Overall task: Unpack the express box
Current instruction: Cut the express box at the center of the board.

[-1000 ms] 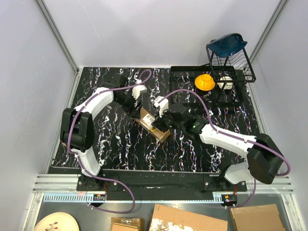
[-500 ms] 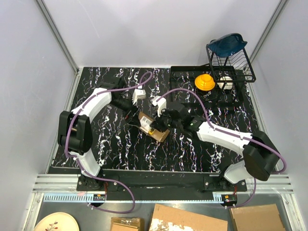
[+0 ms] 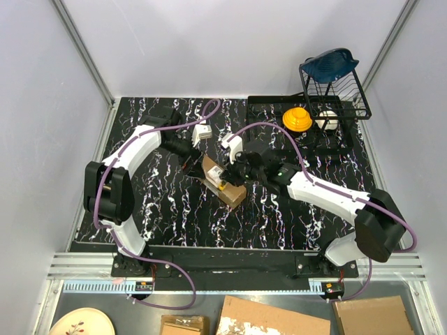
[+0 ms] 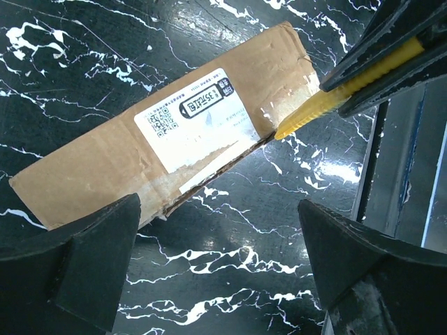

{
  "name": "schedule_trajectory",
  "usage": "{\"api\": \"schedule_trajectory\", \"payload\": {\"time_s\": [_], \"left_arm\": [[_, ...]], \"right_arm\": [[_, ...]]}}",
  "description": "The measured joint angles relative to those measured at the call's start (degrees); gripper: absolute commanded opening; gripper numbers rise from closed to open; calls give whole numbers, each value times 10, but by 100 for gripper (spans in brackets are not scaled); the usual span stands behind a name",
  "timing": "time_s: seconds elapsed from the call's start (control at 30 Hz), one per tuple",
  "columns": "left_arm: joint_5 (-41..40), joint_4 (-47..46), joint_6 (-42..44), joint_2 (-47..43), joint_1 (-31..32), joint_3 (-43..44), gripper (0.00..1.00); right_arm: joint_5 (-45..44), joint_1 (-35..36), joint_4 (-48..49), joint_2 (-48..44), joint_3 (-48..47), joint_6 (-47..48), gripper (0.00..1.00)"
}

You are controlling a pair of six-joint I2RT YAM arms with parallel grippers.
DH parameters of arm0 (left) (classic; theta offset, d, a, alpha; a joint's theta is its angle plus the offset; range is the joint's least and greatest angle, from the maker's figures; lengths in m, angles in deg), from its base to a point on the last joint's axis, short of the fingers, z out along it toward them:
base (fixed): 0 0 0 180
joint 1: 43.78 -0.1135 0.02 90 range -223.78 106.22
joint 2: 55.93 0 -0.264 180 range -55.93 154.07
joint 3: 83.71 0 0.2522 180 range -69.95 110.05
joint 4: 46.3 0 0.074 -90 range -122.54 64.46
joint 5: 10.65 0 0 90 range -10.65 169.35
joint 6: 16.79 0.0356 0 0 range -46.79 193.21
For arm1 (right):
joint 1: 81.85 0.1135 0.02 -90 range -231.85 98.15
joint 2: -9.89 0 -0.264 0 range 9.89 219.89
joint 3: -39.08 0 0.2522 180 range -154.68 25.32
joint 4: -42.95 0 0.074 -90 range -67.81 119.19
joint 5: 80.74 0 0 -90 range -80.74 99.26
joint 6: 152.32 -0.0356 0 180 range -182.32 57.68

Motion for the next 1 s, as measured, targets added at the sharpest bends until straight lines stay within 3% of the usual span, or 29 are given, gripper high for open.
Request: {"api": "schedule_trajectory", "payload": {"time_s": [0.37, 0.53, 0.57, 0.7, 0.87, 1.0], "left_arm": [[-78, -4, -135, -33, 2, 25, 99], [9, 13, -146, -96, -3, 48, 99], [53, 21, -143, -107, -4, 46, 99], [178, 130, 5, -80, -11, 116, 99], [195, 169, 66, -170, 13, 97, 99], [210, 200, 90, -171, 51, 116, 99]], "right_arm": [[12, 0, -37, 0, -36, 30, 0], [18, 0, -41, -6, -57, 36, 0], [24, 0, -41, -9, -58, 36, 0], [44, 0, -49, -22, -58, 35, 0], [92, -10, -66, -63, -58, 15, 0], [134, -41, -63, -105, -58, -17, 0]]}}
